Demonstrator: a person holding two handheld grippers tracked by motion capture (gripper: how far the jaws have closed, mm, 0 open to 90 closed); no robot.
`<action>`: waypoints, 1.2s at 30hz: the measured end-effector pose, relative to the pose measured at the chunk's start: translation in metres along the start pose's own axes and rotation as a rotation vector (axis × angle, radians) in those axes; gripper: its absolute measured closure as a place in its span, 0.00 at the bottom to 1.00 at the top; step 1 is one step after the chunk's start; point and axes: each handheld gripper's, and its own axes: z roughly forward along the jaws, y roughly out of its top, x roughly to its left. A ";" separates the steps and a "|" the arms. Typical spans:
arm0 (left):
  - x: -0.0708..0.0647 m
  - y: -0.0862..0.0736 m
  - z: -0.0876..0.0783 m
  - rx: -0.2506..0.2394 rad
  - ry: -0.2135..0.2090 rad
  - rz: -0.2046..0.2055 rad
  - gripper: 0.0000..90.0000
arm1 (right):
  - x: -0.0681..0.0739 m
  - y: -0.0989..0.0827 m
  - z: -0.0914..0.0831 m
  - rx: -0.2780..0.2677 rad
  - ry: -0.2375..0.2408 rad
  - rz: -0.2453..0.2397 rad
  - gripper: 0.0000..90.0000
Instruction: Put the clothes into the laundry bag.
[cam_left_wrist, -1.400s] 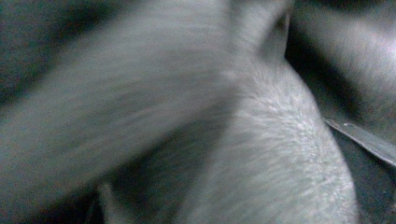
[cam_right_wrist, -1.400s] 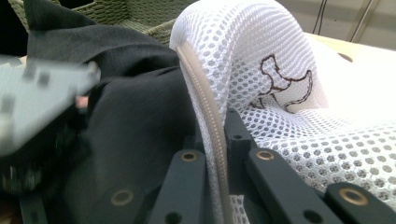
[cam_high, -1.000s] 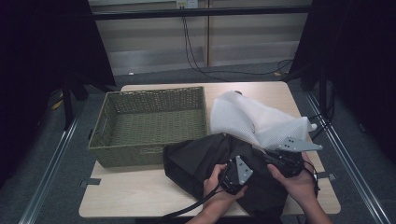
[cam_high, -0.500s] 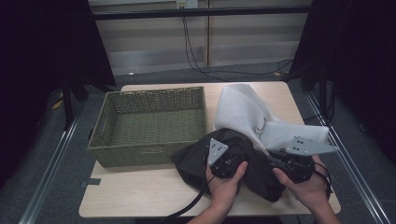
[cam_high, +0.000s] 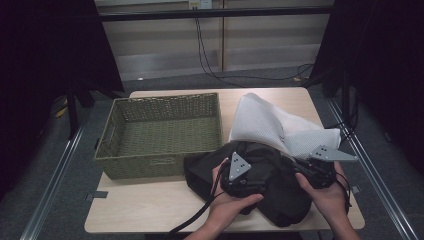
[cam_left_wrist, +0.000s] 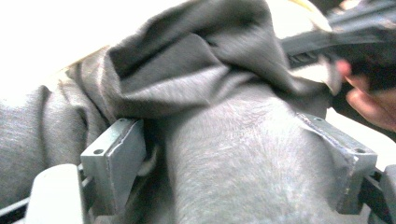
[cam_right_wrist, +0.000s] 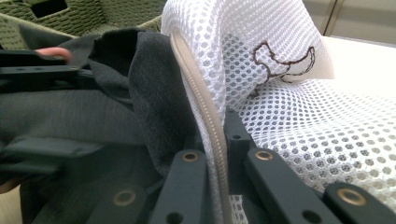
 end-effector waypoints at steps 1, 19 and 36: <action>0.000 -0.006 0.006 0.045 -0.041 -0.004 0.21 | 0.000 -0.001 0.001 -0.006 -0.001 0.004 0.99; -0.014 0.003 0.035 -0.120 -0.164 -0.203 0.89 | 0.024 0.008 -0.016 -0.117 0.109 -0.075 0.98; 0.003 -0.001 0.022 -0.173 -0.109 -0.287 0.89 | 0.001 -0.010 -0.015 -0.090 -0.073 -0.109 0.90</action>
